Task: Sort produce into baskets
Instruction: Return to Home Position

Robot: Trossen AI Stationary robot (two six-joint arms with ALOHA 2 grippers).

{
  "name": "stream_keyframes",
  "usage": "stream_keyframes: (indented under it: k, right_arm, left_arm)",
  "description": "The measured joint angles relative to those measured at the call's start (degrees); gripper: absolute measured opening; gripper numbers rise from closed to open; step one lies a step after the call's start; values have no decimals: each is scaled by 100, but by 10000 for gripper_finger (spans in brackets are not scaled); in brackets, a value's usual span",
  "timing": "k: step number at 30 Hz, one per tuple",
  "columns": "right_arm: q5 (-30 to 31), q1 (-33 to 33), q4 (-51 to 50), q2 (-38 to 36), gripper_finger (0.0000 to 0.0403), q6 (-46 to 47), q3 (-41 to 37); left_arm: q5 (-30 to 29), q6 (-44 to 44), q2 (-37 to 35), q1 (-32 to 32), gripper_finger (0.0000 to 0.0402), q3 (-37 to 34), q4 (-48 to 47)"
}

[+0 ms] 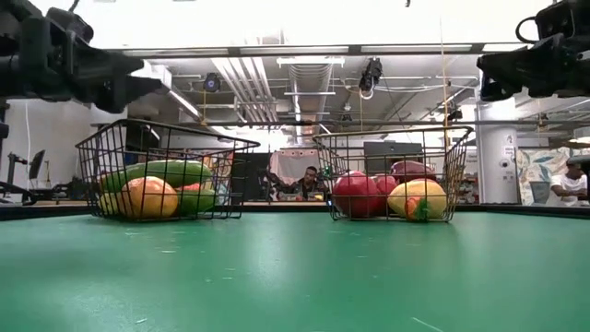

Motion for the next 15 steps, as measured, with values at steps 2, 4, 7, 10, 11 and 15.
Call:
stream_keyframes:
  k: [2, 4, 7, 10, 11, 15]
  right_arm:
    - [97, 0, -11, 0, 13, -58, 0]
    - [404, -2, -28, 3, 13, -11, 0]
    - [877, -1, -213, 5, 13, 192, -2]
    - [1073, -2, -300, 9, 13, 732, -2]
    - [1071, -1, -304, 30, 13, 965, -2]
    - [1070, 0, -305, 44, 13, 1650, -2]
  left_arm:
    - [-14, 20, -4, 0, 315, 0, -100]
    - [-19, 57, -2, 0, 315, -2, -233]
    - [-23, 89, 17, 0, 315, -2, -362]
    - [-22, 60, 21, 0, 315, -2, -387]
    - [-21, -3, 33, 0, 315, -2, -387]
    - [-21, -72, 52, 0, 315, 7, -392]
